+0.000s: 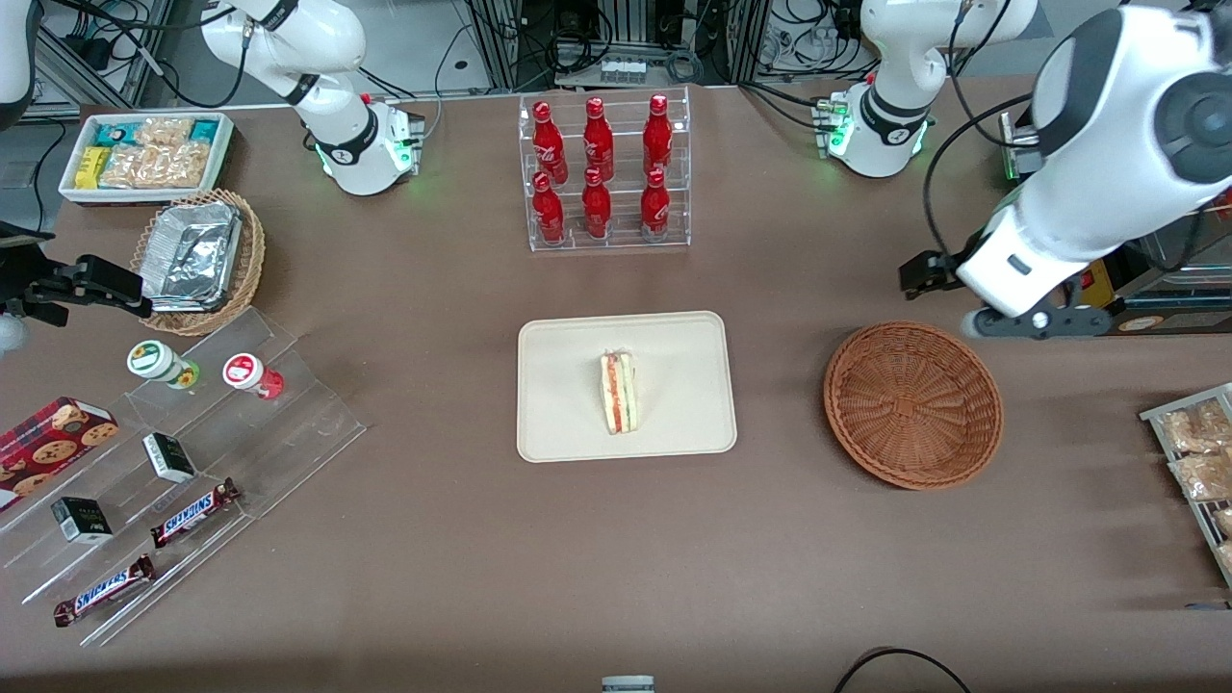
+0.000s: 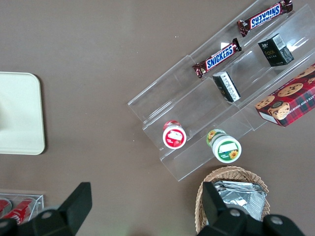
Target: Place sandwich from basket to tray
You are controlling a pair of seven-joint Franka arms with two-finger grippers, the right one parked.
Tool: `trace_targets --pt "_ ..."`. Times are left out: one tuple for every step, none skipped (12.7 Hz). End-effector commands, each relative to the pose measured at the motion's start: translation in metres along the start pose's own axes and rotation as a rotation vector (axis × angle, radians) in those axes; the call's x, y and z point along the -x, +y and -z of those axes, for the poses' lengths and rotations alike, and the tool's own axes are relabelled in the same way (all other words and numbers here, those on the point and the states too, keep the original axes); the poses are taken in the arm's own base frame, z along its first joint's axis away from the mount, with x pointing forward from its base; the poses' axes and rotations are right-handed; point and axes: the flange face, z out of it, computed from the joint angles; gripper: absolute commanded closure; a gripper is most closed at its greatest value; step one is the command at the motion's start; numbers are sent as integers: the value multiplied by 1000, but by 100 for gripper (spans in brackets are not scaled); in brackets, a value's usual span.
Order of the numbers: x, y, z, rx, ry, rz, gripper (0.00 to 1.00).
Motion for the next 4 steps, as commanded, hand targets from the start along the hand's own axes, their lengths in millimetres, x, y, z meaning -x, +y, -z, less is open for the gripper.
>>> trace_targets --pt "13 -25 22 -55 18 -27 0" --pt "14 -33 27 -84 31 -16 0" --pt "14 -38 29 -89 36 -6 0" --pt "13 -47 32 -87 42 9 0"
